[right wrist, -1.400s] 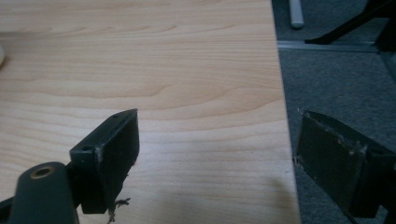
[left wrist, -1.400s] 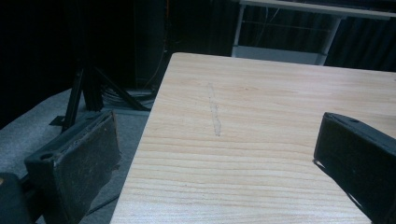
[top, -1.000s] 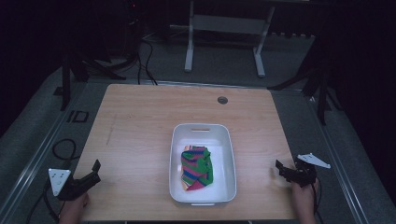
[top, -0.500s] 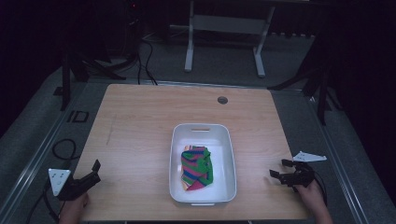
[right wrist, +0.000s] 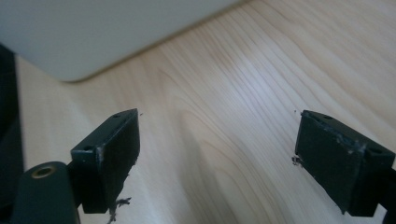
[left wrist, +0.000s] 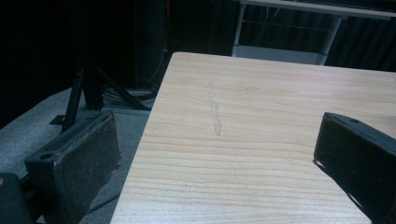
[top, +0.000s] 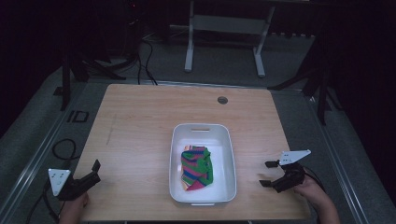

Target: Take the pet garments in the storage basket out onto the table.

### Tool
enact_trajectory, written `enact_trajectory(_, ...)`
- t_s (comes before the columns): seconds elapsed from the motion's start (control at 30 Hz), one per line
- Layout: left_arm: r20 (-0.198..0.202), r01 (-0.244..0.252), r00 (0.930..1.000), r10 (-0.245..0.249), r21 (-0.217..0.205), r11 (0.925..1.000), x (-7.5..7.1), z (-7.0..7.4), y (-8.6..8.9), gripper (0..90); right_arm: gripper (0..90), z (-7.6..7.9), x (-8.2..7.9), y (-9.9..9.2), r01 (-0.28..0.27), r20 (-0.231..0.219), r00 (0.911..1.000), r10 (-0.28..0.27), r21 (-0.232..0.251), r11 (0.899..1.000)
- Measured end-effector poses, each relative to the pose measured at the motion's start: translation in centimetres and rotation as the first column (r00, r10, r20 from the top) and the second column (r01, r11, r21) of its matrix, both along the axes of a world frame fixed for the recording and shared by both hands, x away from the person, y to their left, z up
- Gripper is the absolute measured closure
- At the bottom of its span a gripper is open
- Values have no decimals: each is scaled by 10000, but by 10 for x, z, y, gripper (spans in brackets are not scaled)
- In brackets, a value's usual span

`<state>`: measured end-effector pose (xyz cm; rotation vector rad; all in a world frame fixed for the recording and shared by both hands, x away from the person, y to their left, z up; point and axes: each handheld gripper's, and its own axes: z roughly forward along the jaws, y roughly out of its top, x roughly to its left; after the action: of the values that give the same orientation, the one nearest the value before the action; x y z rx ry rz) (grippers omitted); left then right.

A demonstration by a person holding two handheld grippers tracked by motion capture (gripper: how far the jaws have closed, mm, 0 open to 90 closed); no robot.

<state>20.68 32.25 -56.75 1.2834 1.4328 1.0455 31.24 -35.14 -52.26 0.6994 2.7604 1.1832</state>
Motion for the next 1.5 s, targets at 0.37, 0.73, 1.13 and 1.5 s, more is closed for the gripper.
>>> enact_trajectory(0.37,-16,20,10000,-20,-14,10000,0,0,0,10,138,39,-3,37,-1590,405,9862,1607,-437,9863)
enact_trajectory(0.73,-5,22,10000,-22,-23,10000,0,0,0,9,140,75,8,77,-2368,534,9693,2402,-634,9695)
enact_trajectory(1.13,-17,49,10000,-50,-48,10000,0,0,1,9,140,90,16,124,-3215,499,9436,3272,-963,9420)
enact_trajectory(1.5,-8,62,10000,-62,-42,10000,0,0,0,9,127,83,20,160,-3485,56,9361,3516,-1189,9297)
